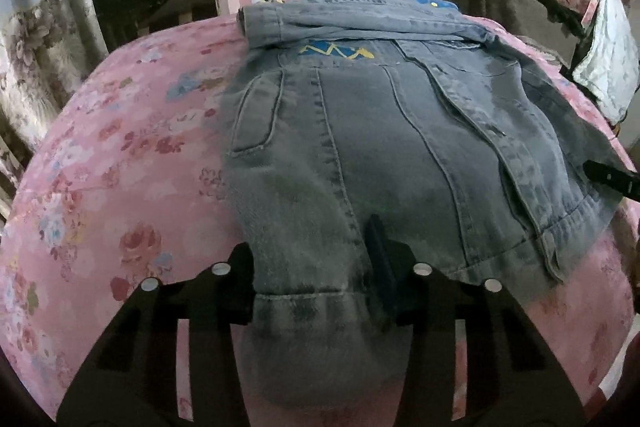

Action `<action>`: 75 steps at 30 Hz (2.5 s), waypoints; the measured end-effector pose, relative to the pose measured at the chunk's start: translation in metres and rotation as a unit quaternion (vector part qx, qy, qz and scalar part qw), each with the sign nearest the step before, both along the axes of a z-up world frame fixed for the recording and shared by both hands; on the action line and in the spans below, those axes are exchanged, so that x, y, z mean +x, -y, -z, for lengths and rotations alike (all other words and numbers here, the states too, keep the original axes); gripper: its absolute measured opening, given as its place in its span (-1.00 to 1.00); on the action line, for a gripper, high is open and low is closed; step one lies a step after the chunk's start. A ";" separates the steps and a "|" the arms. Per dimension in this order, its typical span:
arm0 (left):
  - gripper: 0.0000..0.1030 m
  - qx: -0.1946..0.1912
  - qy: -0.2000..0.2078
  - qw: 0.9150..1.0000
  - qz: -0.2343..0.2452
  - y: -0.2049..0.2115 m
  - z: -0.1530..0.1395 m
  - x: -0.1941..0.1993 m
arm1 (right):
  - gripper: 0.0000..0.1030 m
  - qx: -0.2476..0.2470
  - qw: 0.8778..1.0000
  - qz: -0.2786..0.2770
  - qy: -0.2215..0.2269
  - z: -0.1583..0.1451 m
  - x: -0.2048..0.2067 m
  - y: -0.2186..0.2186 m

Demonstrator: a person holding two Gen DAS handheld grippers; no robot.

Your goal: Fold large clothes

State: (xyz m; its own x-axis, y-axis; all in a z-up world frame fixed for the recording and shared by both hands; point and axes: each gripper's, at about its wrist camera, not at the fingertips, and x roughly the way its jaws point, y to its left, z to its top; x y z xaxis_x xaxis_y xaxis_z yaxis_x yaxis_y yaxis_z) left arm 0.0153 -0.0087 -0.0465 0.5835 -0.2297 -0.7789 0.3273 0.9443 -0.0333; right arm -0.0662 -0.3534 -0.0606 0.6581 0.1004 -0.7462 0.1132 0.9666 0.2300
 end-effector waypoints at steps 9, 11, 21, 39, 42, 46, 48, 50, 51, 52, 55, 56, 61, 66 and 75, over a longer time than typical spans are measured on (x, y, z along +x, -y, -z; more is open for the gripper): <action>-0.38 -0.002 0.006 1.000 0.013 -0.004 -0.002 -0.005 | -0.38 0.010 1.000 -0.027 0.013 0.000 -0.015 -0.003; -0.51 0.000 0.011 1.000 0.020 -0.003 -0.007 -0.004 | -0.47 0.007 0.999 -0.030 0.024 -0.005 -0.014 -0.007; -0.72 -0.008 0.053 0.998 0.024 -0.003 -0.048 0.016 | -0.51 -0.008 0.994 -0.059 0.088 -0.051 0.011 -0.016; -0.73 -0.002 0.090 0.995 0.029 0.046 -0.122 0.160 | -0.53 -0.099 0.983 -0.022 0.153 -0.136 0.139 -0.010; -0.73 0.026 0.110 0.993 0.021 0.062 -0.129 0.185 | -0.53 -0.113 0.982 -0.002 0.153 -0.146 0.176 -0.005; -0.73 0.069 0.132 0.989 0.018 0.085 -0.132 0.229 | -0.53 -0.121 0.983 0.011 0.138 -0.157 0.228 0.001; -0.73 0.072 0.130 0.989 0.012 0.092 -0.131 0.255 | -0.53 -0.118 0.983 0.021 0.136 -0.158 0.249 0.003; -0.73 0.070 0.116 0.991 0.007 0.096 -0.125 0.281 | -0.53 -0.108 0.987 0.026 0.119 -0.152 0.277 0.007; -0.73 0.067 0.107 0.992 0.004 0.096 -0.119 0.292 | -0.53 -0.105 0.988 0.025 0.108 -0.147 0.284 0.008; -0.73 0.065 0.098 0.993 0.003 0.095 -0.114 0.300 | -0.53 -0.101 0.991 0.021 0.090 -0.138 0.296 0.009; -0.73 0.061 0.064 0.996 -0.001 0.093 -0.087 0.322 | -0.53 -0.091 0.995 0.009 0.051 -0.113 0.323 0.013; -0.73 0.065 0.059 0.996 -0.001 0.093 -0.078 0.326 | -0.53 -0.087 0.995 0.008 0.046 -0.106 0.327 0.015; -0.64 0.080 0.041 0.996 0.003 0.095 -0.043 0.334 | -0.47 -0.055 0.998 0.000 0.035 -0.076 0.337 0.018; -0.56 0.066 0.040 0.997 0.004 0.093 -0.042 0.333 | -0.21 -0.019 0.999 -0.007 0.044 -0.077 0.336 0.025; 0.93 0.008 0.052 0.998 -0.034 0.068 -0.072 0.331 | 0.37 -0.020 0.994 -0.006 0.106 -0.116 0.307 0.035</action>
